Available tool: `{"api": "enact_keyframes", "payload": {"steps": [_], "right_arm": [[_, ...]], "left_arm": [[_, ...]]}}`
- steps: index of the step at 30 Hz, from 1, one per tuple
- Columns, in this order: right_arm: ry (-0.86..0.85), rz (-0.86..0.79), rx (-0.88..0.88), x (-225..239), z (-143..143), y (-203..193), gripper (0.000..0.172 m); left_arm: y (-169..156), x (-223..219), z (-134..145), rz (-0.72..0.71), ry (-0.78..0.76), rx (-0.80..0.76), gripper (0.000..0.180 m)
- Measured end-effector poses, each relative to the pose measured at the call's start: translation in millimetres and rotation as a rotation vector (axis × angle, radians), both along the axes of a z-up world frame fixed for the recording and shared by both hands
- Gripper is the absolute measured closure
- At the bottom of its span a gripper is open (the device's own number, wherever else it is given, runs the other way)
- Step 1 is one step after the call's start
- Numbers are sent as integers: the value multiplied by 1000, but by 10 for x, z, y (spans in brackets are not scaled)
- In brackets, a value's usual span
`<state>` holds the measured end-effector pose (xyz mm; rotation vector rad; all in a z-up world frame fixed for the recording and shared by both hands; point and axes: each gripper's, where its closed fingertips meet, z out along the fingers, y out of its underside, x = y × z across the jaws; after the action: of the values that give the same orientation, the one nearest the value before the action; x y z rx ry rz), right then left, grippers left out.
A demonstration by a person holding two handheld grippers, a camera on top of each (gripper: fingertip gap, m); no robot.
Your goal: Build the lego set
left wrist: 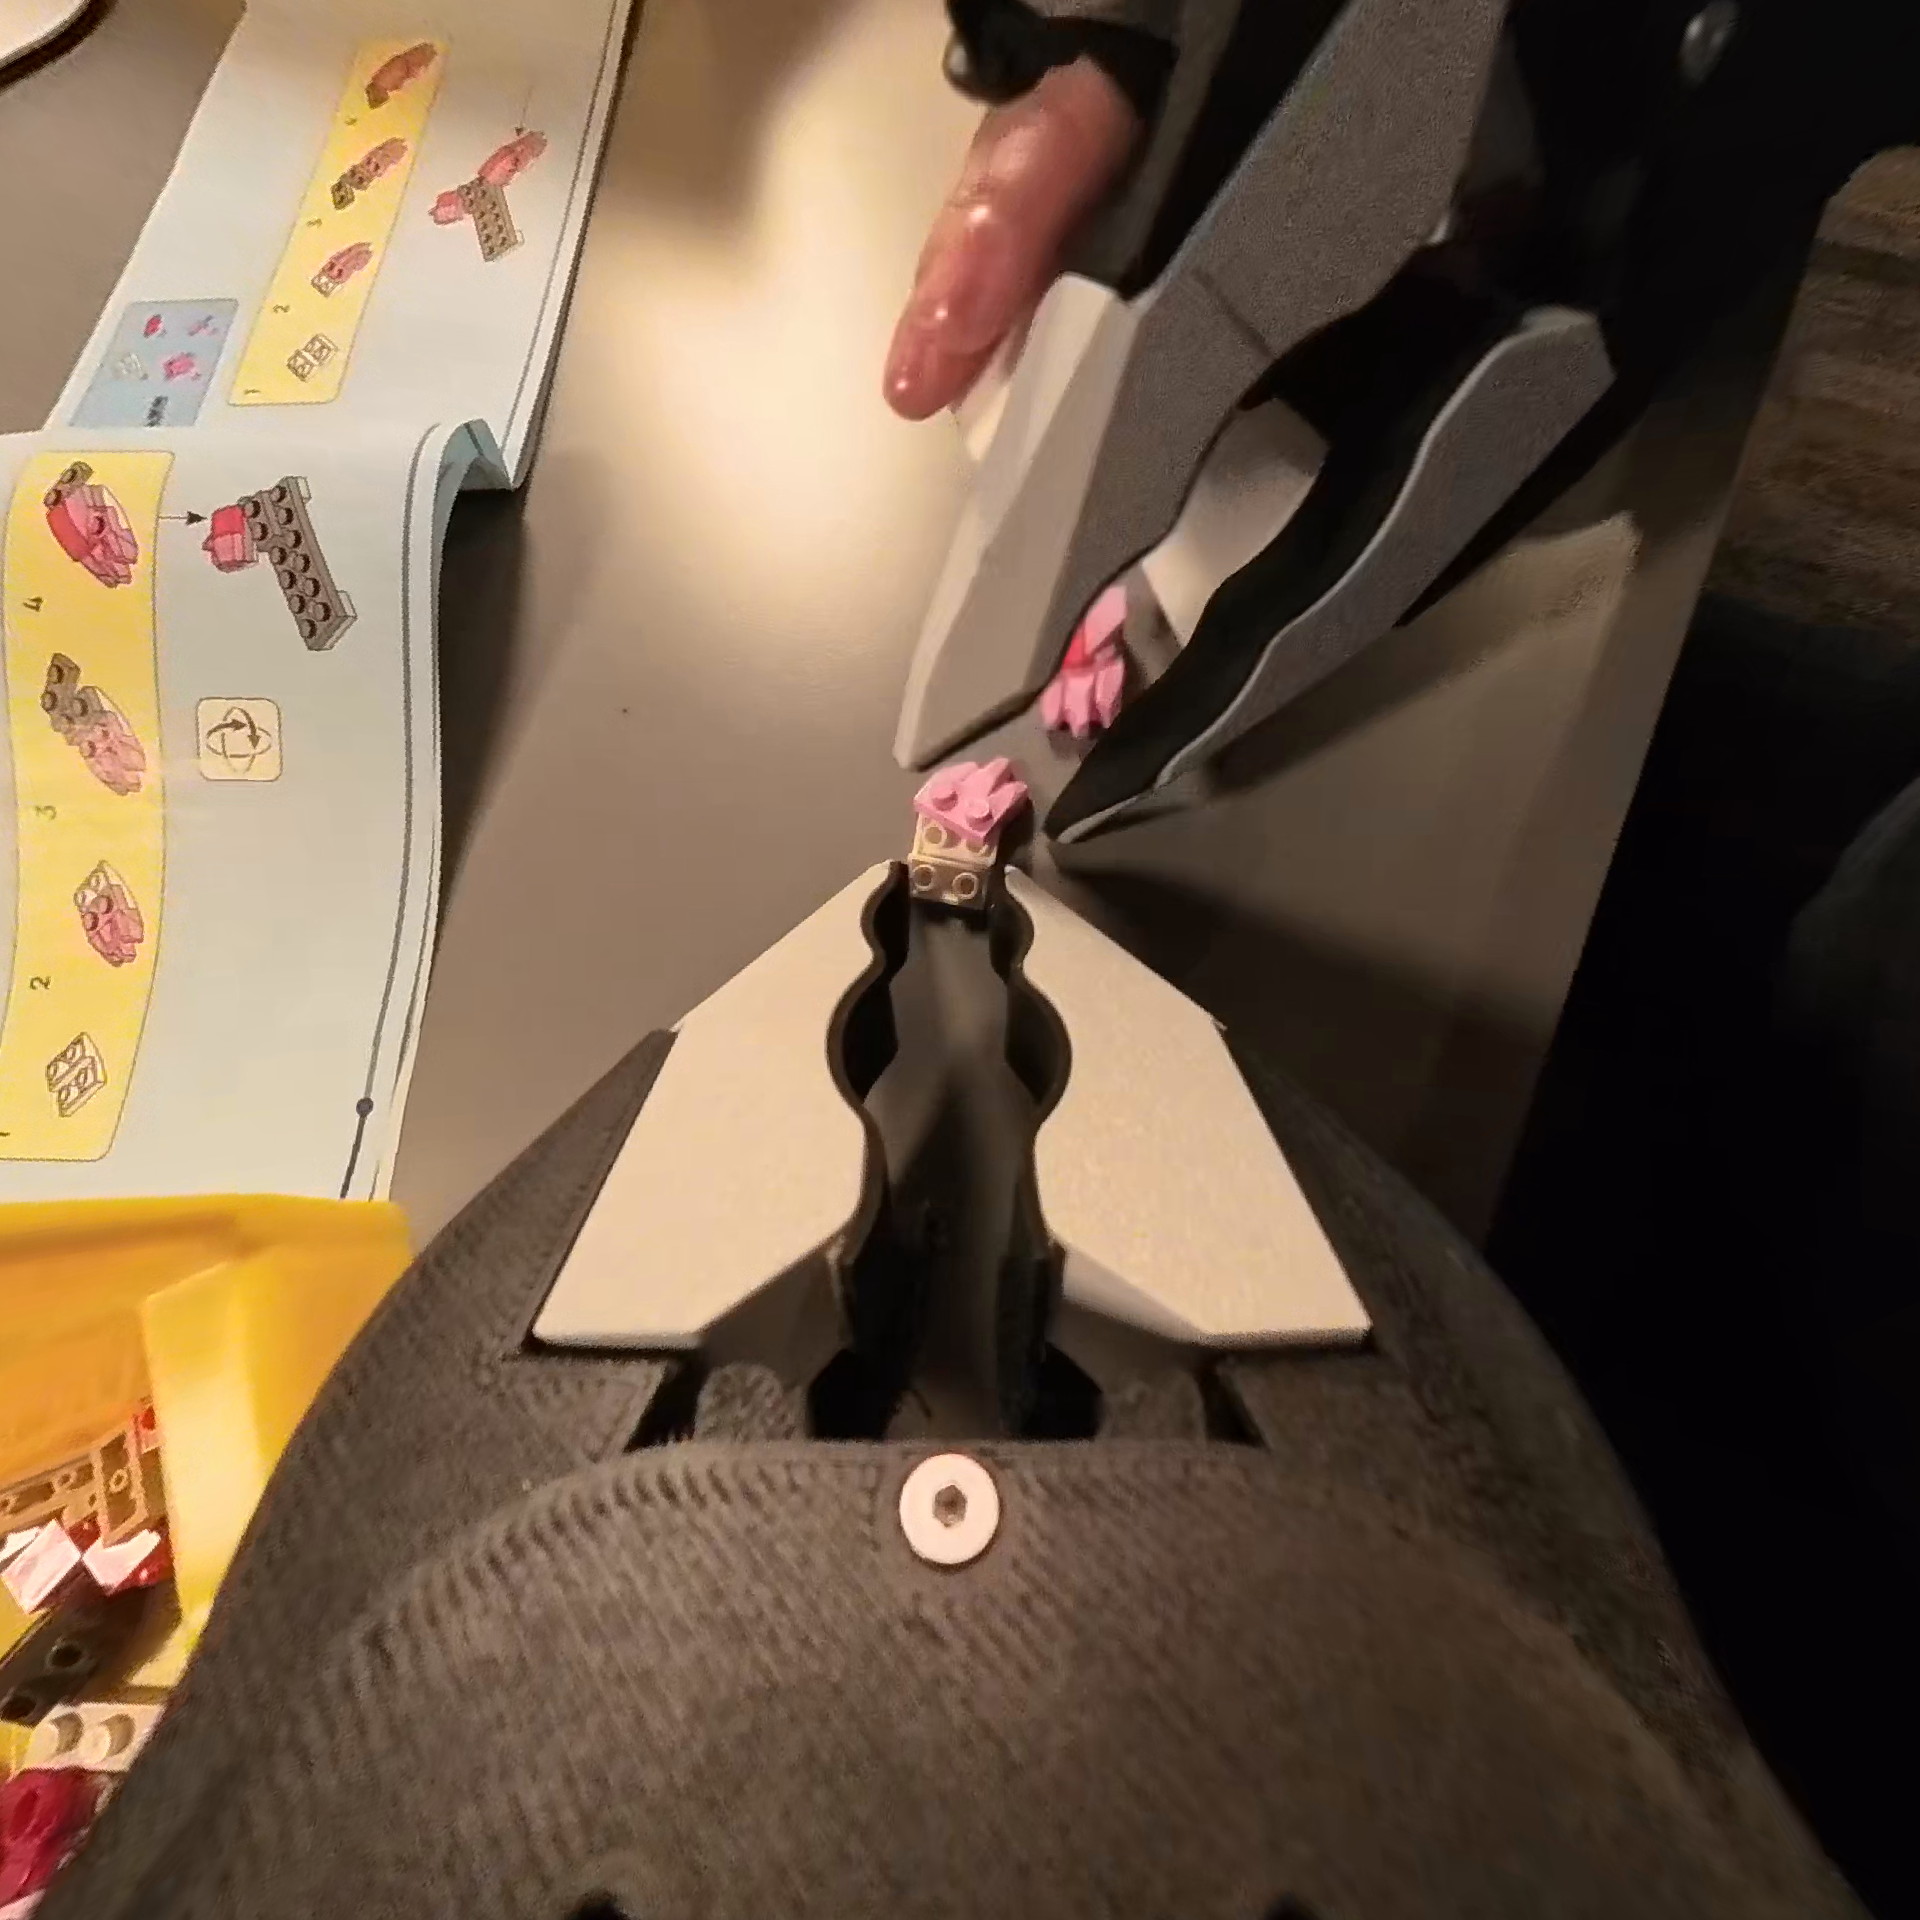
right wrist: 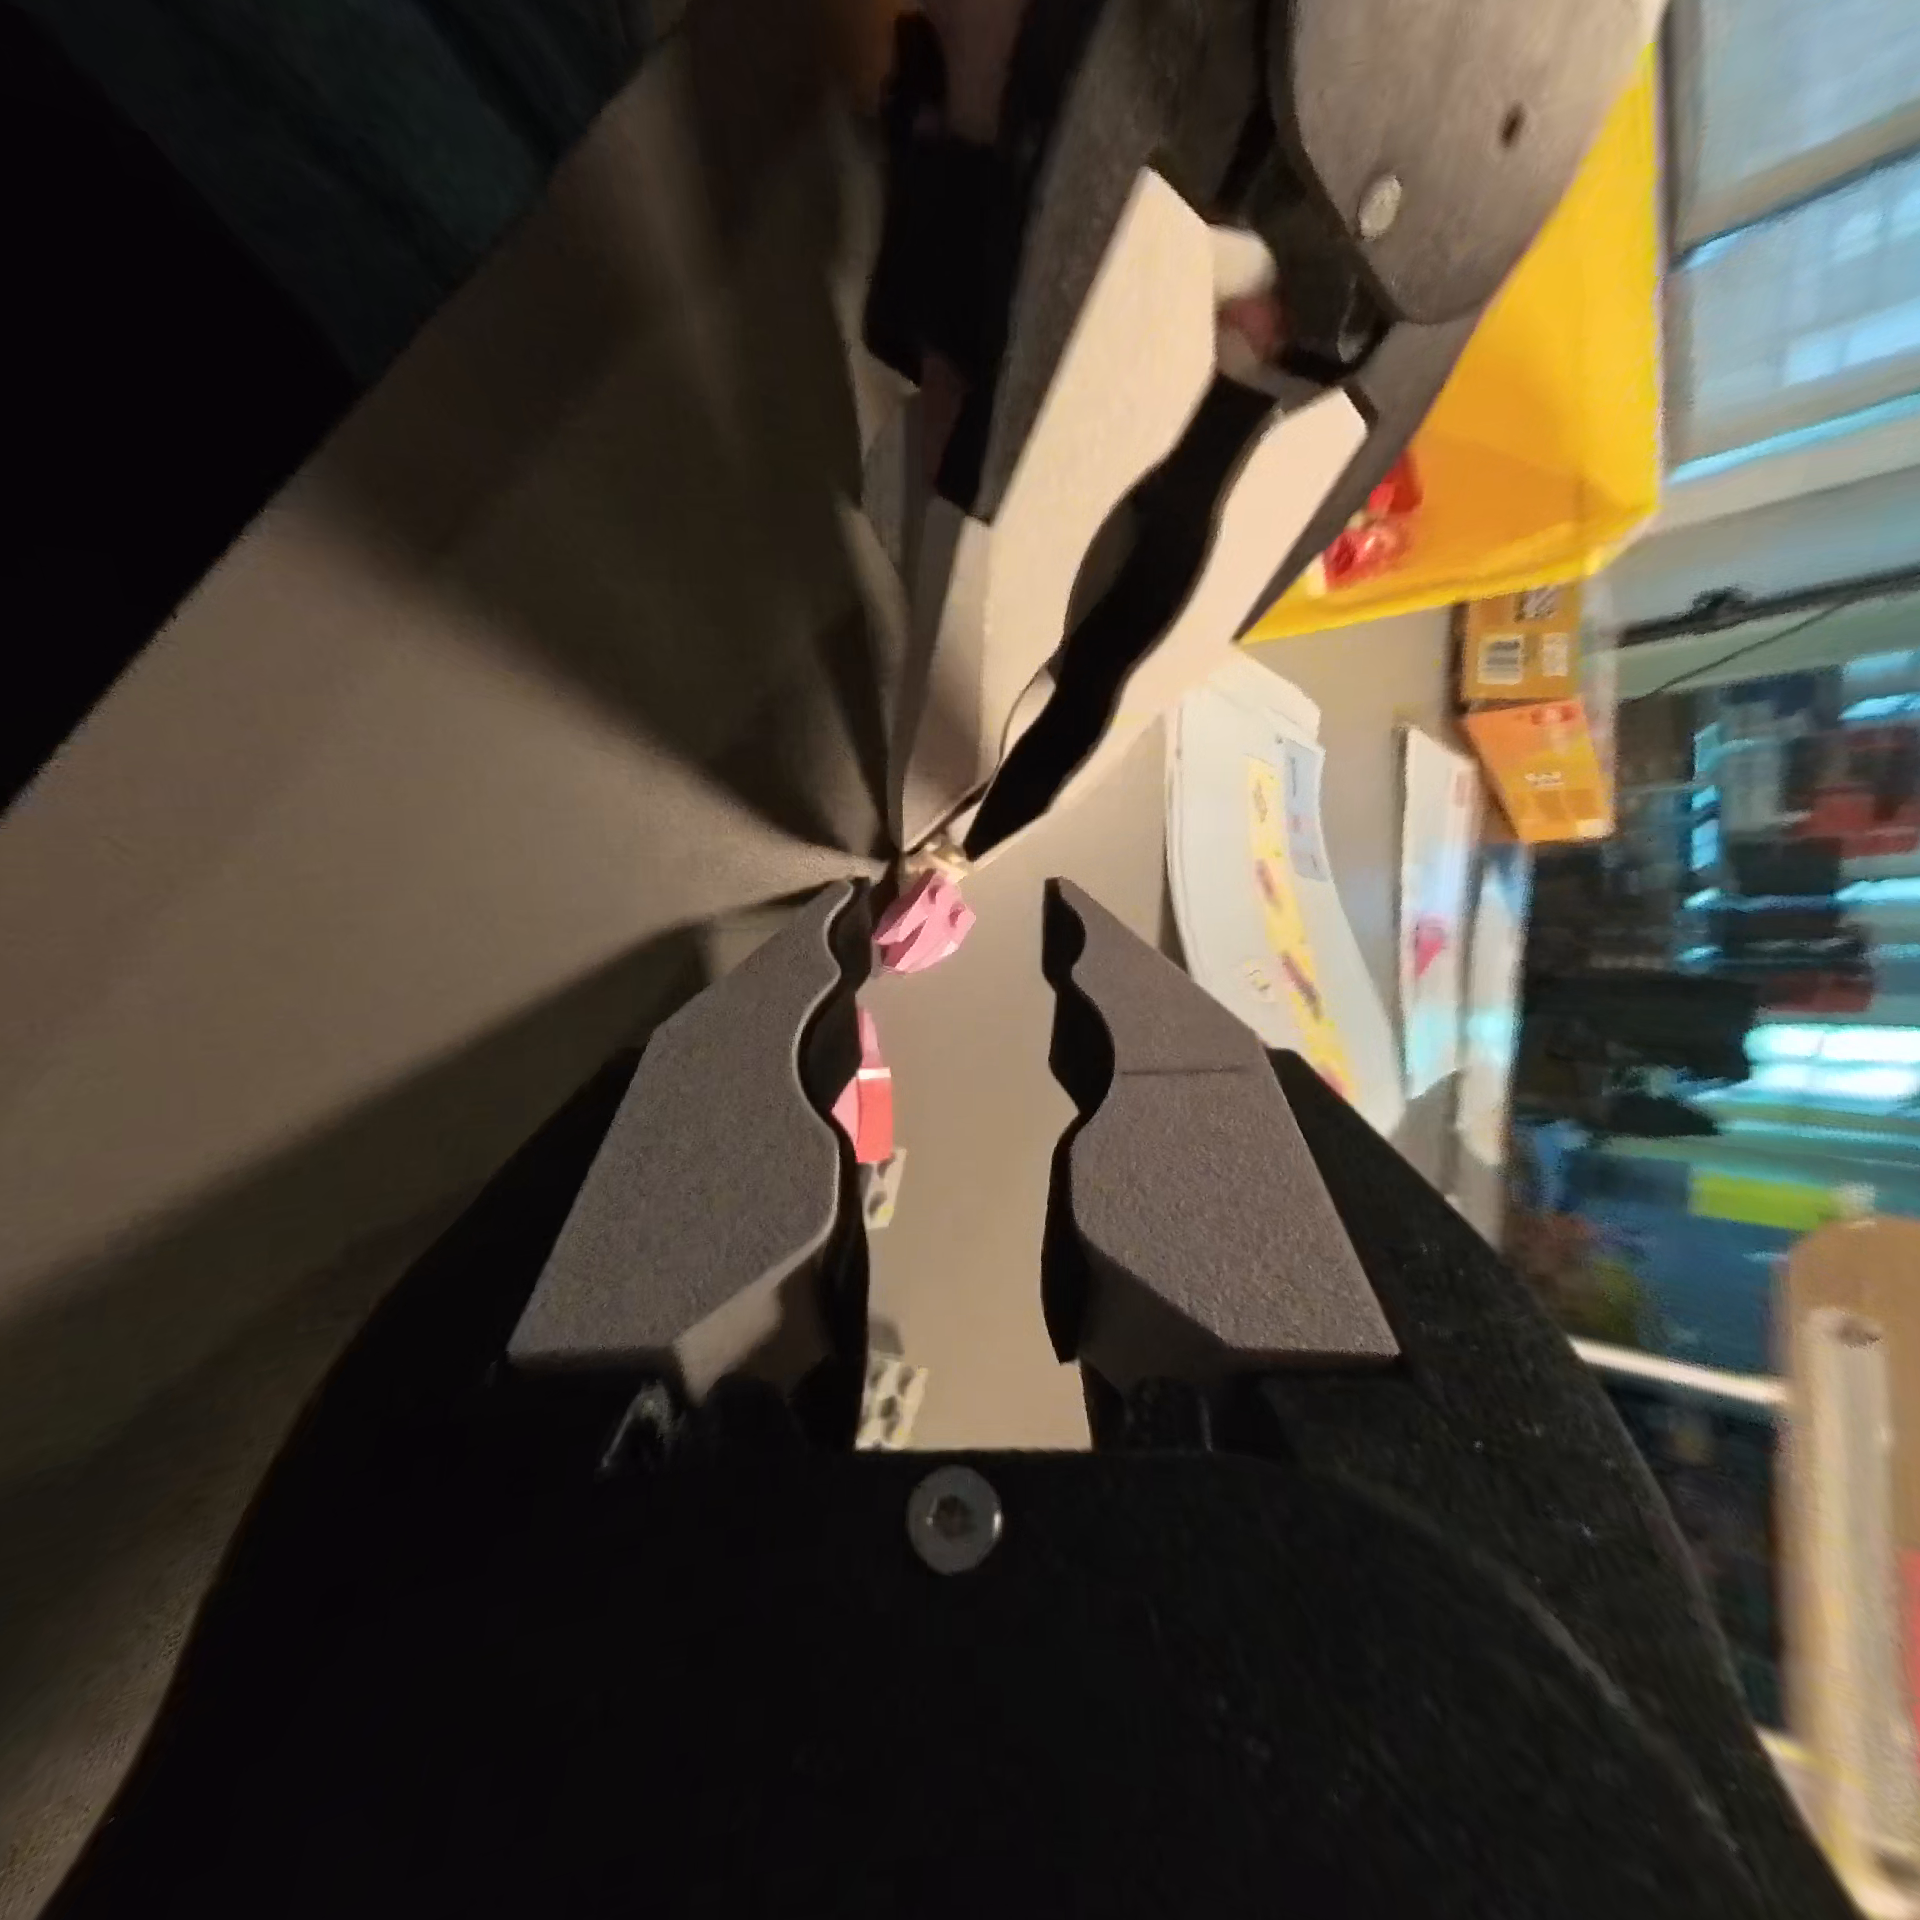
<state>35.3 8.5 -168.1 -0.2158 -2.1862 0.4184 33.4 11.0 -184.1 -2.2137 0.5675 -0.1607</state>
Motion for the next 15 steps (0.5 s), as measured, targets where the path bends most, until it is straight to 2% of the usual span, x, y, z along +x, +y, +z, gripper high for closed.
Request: {"api": "enact_keyframes", "payload": {"steps": [6, 8, 15], "right_arm": [[-292, -228, -366, 8, -78, 86, 142], [-362, -250, -451, 32, -99, 73, 144], [-401, -258, -489, 41, -130, 61, 158]], "left_arm": [[-2, 15, 0, -17, 10, 5, 166], [-2, 16, -1, -21, 12, 6, 166], [-7, 36, 2, -44, 28, 16, 167]]}}
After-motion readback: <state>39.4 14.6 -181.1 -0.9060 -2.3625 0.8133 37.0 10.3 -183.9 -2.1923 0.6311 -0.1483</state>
